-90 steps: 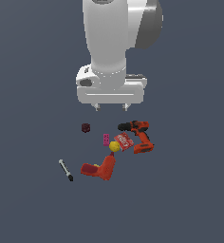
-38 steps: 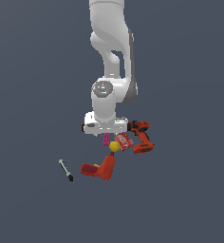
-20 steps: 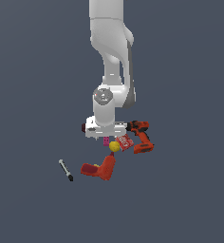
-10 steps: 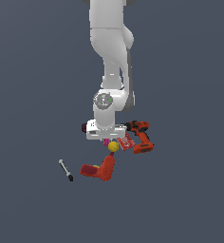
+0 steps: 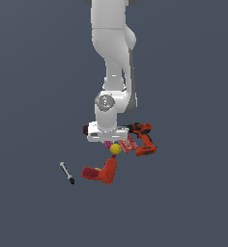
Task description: Pick up a designated object from a clutter of objects.
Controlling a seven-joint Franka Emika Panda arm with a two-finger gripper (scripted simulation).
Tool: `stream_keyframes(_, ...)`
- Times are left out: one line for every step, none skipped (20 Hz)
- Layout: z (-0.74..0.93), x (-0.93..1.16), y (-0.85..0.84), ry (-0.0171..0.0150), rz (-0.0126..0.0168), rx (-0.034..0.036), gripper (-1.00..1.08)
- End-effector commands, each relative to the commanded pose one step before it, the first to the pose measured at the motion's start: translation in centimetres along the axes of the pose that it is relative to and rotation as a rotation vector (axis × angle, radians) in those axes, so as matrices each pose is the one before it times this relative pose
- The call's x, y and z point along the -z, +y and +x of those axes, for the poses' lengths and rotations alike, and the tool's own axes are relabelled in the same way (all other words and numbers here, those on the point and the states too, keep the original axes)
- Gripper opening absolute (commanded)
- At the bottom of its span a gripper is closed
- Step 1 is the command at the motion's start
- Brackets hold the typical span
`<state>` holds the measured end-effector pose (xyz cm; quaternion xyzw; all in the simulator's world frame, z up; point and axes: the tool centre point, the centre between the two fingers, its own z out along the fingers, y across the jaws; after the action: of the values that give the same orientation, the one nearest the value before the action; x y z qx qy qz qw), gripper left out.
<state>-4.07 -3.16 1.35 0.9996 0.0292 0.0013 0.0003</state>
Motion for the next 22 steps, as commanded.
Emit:
stream_keyframes(-0.017,0.068,0.055,-0.00068,0.0,-0.00023,-1.0)
stream_keyframes(0.017,0.128,0.062,0.0,0.0,0.0,-1.0)
stream_keyframes(0.024,0.18,0.087,0.0,0.0,0.0,-1.0)
stream_keyframes(0.031,0.232,0.112,0.0,0.0,0.0,-1.0)
stream_keyframes(0.038,0.284,0.137,0.0,0.0,0.0,-1.0)
stream_keyframes(0.045,0.337,0.163,0.0,0.0,0.0,-1.0)
stream_keyframes(0.052,0.39,0.188,0.0,0.0,0.0,-1.0)
stream_keyframes(0.059,0.441,0.212,0.0,0.0,0.0,-1.0)
stream_keyframes(0.066,0.491,0.236,0.0,0.0,0.0,-1.0)
stream_keyframes(0.072,0.54,0.259,0.0,0.0,0.0,-1.0)
stream_keyframes(0.079,0.589,0.282,0.0,0.0,0.0,-1.0)
stream_keyframes(0.086,0.636,0.304,0.0,0.0,0.0,-1.0)
stream_keyframes(0.093,0.682,0.326,0.0,0.0,0.0,-1.0)
stream_keyframes(0.099,0.728,0.347,0.0,0.0,0.0,-1.0)
stream_keyframes(0.106,0.773,0.368,0.0,0.0,0.0,-1.0)
stream_keyframes(0.113,0.817,0.388,0.0,0.0,0.0,-1.0)
stream_keyframes(0.125,0.843,0.397,-0.00026,0.00056,0.00032,-1.0)
stream_keyframes(0.126,0.905,0.429,0.0,0.0,0.0,-1.0)
stream_keyframes(0.133,0.949,0.45,0.0,0.0,0.0,-1.0)
stream_keyframes(0.138,0.978,0.463,0.0,0.0,0.0,-1.0)
stream_keyframes(0.138,0.974,0.461,0.0,0.0,0.0,-1.0)
stream_keyframes(0.144,0.956,0.453,-0.00013,0.00062,0.00027,-1.0)
